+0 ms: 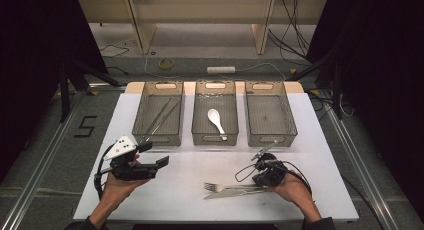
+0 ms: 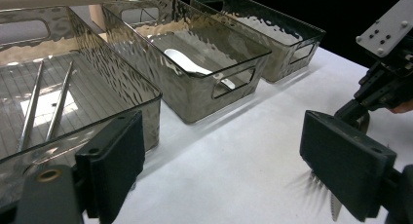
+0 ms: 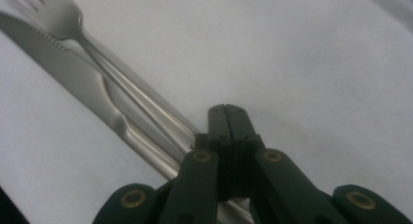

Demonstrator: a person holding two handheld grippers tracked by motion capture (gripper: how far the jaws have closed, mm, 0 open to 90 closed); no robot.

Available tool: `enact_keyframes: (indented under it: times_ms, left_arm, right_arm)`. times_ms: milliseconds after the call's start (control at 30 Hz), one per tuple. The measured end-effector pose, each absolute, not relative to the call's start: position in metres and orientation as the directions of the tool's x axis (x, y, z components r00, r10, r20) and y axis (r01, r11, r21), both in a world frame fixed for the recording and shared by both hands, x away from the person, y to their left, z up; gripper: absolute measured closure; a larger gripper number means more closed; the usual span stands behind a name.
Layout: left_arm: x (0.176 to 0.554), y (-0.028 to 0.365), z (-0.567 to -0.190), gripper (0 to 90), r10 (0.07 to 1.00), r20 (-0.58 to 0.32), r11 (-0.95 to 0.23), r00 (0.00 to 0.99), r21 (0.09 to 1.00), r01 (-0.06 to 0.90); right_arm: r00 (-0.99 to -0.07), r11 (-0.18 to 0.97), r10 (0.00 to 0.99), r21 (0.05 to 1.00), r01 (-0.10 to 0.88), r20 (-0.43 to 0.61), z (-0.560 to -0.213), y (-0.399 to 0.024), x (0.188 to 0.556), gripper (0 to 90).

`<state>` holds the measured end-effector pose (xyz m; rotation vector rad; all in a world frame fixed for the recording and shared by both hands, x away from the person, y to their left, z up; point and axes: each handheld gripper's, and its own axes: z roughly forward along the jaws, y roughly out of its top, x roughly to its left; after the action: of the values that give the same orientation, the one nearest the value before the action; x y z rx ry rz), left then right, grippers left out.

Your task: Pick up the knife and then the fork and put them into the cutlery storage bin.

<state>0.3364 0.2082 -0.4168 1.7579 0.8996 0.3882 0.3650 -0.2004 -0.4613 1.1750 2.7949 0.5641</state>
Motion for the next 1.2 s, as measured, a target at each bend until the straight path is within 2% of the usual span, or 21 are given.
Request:
enact_keyframes:
  times_ms: [367, 500, 567, 600, 800, 933, 1200]
  left_arm:
    - [0.336, 0.207, -0.417, 16.4, 0.729, -0.164, -0.142, 0.665, 0.914, 0.381]
    - [0.336, 0.207, -0.417, 16.3, 0.729, -0.163, -0.143, 0.665, 0.913, 0.381]
    - [0.336, 0.207, -0.417, 16.4, 0.729, -0.164, -0.143, 0.665, 0.913, 0.381]
    - [0.336, 0.207, -0.417, 16.3, 0.729, -0.163, -0.143, 0.665, 0.913, 0.382]
    - [0.336, 0.207, -0.417, 16.4, 0.73, -0.163, -0.142, 0.663, 0.914, 0.381]
    - [0.336, 0.207, -0.417, 16.3, 0.73, -0.164, -0.141, 0.664, 0.914, 0.38]
    - [0.336, 0.207, -0.417, 16.4, 0.729, -0.163, -0.142, 0.665, 0.914, 0.381]
  right_arm:
    - [-0.731, 0.67, 0.679, 0.345, 0.657, 0.073, -0.46, -0.2, 0.355, 90.0]
    - [-0.759, 0.682, 0.648, 0.397, 0.614, 0.062, -0.447, -0.202, 0.353, 76.8]
    - [-0.768, 0.682, 0.637, 0.415, 0.602, 0.067, -0.442, -0.201, 0.351, 66.1]
    - [-0.78, 0.692, 0.622, 0.421, 0.586, 0.064, -0.44, -0.2, 0.349, 63.6]
    - [-0.802, 0.712, 0.595, 0.424, 0.56, 0.06, -0.436, -0.195, 0.342, 39.7]
    - [-0.808, 0.718, 0.586, 0.422, 0.554, 0.063, -0.437, -0.194, 0.342, 34.1]
    - [-0.834, 0.75, 0.547, 0.403, 0.525, 0.068, -0.439, -0.188, 0.338, 35.7]
